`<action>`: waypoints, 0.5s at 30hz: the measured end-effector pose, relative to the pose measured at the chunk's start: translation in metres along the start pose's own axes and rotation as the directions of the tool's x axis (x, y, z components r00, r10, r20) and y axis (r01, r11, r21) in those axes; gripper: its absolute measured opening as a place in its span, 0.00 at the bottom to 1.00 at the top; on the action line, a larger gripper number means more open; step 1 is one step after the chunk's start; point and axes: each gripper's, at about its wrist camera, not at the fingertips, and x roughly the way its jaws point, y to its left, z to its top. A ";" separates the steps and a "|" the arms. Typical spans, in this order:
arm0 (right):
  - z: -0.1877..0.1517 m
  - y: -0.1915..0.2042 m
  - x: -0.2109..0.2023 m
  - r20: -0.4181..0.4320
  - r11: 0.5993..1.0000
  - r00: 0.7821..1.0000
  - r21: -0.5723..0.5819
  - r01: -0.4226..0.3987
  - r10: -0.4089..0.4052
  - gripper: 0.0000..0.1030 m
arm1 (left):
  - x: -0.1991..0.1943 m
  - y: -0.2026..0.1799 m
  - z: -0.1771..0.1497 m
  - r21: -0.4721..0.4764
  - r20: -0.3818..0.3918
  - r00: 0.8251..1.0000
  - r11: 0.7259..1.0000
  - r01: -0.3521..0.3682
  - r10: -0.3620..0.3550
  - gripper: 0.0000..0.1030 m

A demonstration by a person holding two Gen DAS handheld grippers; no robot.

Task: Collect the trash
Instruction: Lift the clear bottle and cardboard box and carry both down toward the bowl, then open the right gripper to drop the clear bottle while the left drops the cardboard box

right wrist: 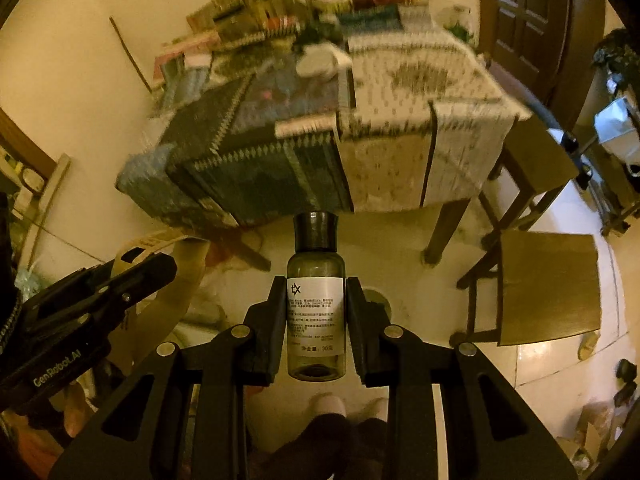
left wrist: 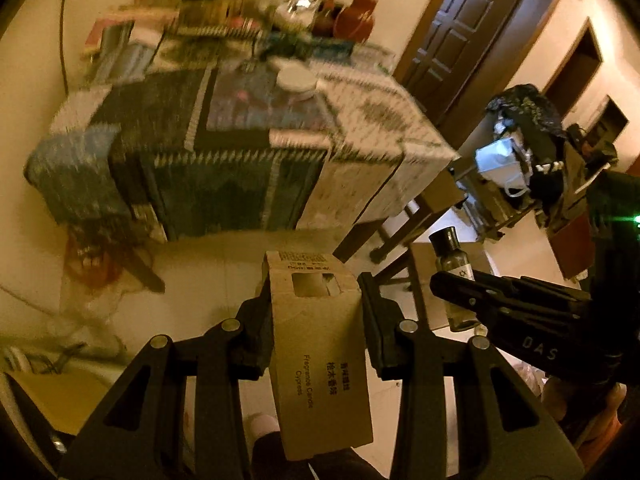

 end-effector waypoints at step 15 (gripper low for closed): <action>-0.030 -0.052 0.188 -0.187 0.997 0.981 -0.046 -0.057 0.048 0.25 | 0.169 0.061 -0.058 -0.128 -0.130 0.990 0.989 -0.069 0.053 0.36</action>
